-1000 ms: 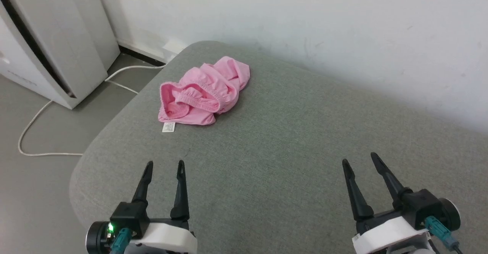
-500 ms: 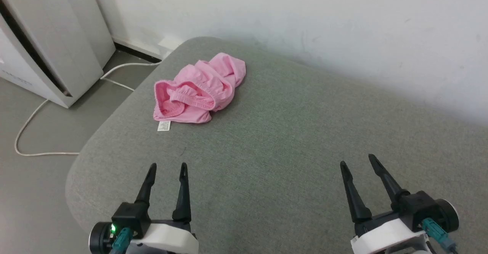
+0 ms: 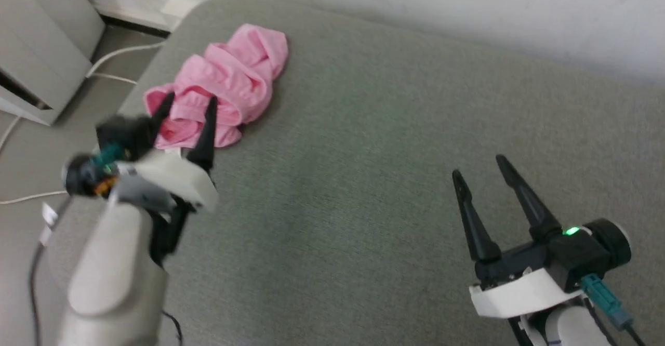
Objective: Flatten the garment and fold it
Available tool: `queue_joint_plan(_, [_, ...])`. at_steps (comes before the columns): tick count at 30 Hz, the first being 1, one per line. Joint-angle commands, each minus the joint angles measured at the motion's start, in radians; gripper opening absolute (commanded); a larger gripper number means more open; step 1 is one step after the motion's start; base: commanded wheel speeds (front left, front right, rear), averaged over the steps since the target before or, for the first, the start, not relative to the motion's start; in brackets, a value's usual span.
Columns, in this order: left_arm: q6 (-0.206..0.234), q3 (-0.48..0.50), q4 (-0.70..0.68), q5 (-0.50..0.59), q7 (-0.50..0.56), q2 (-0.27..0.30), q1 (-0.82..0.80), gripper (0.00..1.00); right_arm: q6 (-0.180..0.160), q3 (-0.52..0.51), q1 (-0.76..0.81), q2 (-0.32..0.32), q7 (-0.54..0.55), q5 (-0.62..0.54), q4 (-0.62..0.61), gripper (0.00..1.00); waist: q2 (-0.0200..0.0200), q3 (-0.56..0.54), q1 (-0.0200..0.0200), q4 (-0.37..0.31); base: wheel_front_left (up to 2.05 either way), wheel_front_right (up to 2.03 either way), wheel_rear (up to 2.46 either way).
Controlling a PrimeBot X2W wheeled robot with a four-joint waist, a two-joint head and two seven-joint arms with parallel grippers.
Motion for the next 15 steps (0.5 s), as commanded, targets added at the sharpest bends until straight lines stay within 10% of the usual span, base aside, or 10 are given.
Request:
queue_joint_plan(1, [-0.009,0.002,0.016,-0.005,0.022,0.025,-0.038,1.00,-0.001,-0.001,-0.022,-0.001,0.000,-0.007,-0.018,1.00,0.0000,0.157,-0.0002,-0.113,0.00,0.00,0.00])
queue_joint_plan(8, [-0.034,-0.063,0.172,-0.042,0.288,0.218,-0.307,1.00,-0.001,0.027,-0.079,-0.001,0.019,-0.025,-0.099,1.00,0.0000,0.308,-0.0002,-0.199,0.00,0.00,0.00])
queue_joint_plan(15, [-0.036,-0.309,0.206,-0.319,0.549,0.405,-0.476,1.00,-0.001,0.038,-0.113,-0.001,0.015,-0.042,-0.113,1.00,0.0000,0.386,-0.0002,-0.265,0.00,0.00,0.00])
